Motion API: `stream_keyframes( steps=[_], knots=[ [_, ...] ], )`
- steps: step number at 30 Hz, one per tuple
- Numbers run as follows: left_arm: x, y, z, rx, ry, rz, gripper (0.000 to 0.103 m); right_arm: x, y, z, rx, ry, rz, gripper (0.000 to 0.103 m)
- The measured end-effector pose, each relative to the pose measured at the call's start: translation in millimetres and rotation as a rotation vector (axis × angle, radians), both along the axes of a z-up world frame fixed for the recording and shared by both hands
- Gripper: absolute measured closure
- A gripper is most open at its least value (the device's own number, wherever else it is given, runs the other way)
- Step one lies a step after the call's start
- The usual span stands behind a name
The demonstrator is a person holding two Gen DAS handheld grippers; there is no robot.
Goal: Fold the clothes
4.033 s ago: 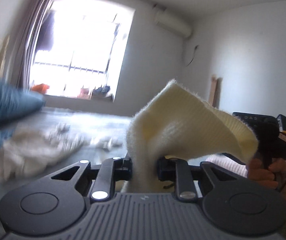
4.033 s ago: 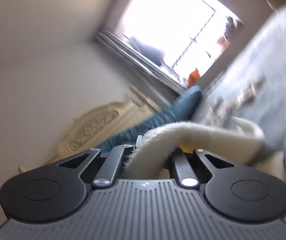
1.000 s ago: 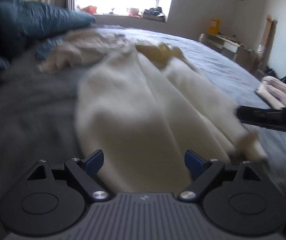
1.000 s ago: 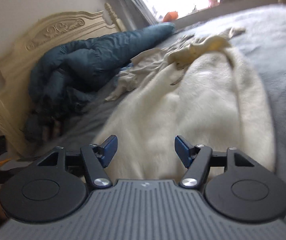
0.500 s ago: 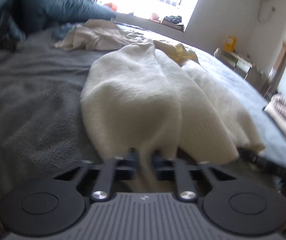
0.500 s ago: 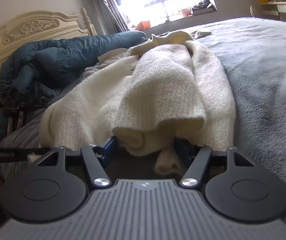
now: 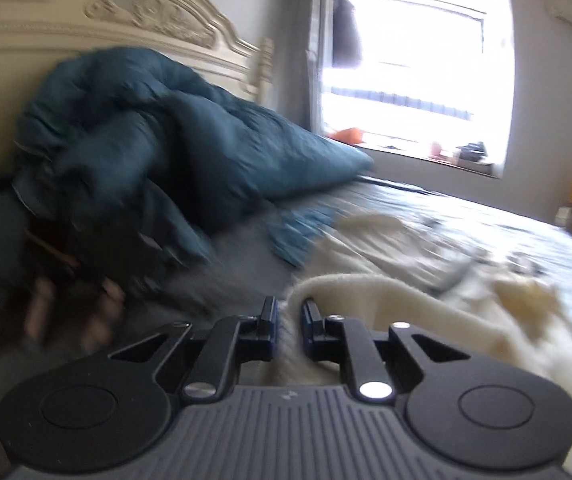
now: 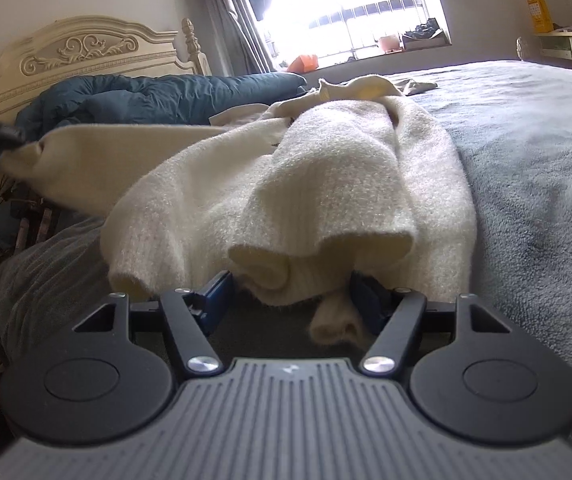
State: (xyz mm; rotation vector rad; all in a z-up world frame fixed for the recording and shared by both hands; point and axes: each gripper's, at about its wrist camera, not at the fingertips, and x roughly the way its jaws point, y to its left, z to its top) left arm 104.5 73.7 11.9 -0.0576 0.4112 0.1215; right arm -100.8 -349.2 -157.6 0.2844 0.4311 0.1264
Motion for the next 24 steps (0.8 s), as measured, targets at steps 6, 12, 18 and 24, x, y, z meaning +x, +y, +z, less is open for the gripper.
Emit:
stream_keyframes(
  steps=[6, 12, 18, 24],
  knots=[
    [47, 14, -46, -0.069, 0.195, 0.066, 0.057, 0, 3, 0, -0.004, -0.001, -0.007, 0.036],
    [12, 11, -75, -0.150, 0.258, 0.015, 0.045, 1, 7, 2, -0.035, 0.009, 0.006, 0.032],
    [-47, -31, -70, -0.240, 0.256, -0.265, 0.034, -15, 6, 22, -0.053, 0.030, 0.033, 0.032],
    [-86, -96, -86, -0.177, 0.239, -0.513, 0.029, -58, -47, 56, 0.130, -0.073, -0.056, 0.031]
  ],
)
